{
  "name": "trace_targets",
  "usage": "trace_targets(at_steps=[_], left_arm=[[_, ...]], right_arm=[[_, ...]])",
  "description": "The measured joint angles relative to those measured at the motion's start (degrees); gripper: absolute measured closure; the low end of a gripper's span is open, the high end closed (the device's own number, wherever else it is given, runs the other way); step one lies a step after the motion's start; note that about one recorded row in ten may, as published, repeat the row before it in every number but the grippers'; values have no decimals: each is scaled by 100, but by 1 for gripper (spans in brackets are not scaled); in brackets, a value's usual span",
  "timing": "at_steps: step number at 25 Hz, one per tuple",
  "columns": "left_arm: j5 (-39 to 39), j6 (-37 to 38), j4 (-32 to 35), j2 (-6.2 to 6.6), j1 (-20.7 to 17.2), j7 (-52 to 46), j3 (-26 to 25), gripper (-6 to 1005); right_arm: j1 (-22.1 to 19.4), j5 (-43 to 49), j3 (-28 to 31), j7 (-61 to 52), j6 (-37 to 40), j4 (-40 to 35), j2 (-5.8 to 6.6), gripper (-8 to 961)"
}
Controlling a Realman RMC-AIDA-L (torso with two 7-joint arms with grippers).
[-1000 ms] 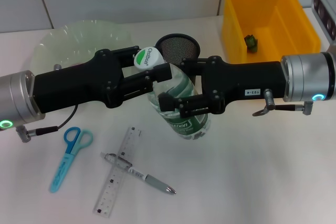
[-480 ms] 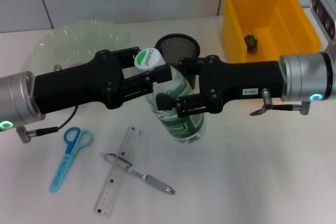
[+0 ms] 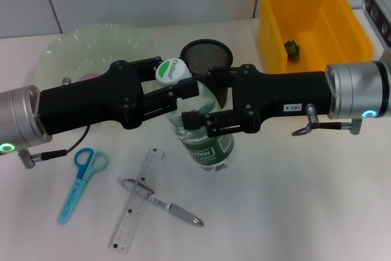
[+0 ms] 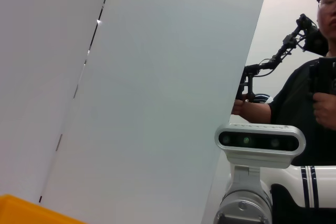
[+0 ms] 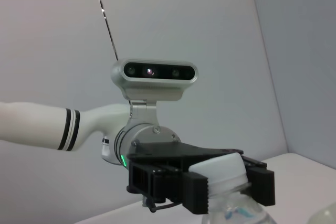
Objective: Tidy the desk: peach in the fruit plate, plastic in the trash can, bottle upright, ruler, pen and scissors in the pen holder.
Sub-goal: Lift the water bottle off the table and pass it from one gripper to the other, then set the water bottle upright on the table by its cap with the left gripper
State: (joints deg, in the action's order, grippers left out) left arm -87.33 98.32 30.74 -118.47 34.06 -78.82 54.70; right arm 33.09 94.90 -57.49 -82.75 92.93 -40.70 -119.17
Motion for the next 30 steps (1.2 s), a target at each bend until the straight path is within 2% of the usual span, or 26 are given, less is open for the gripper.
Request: trace_targets(at_steps=[15, 22, 30], left_arm=[[7, 7, -7, 9, -17, 5, -3, 546], [14, 7, 12, 9, -46, 5, -11, 546], [16, 6, 41, 15, -70, -8, -37, 546]], right_arm=[[-54, -138, 15, 100, 148, -21, 3, 143], [-202, -148, 22, 102, 239, -167, 14, 144], [-391, -164, 328, 101, 484, -299, 30, 144]])
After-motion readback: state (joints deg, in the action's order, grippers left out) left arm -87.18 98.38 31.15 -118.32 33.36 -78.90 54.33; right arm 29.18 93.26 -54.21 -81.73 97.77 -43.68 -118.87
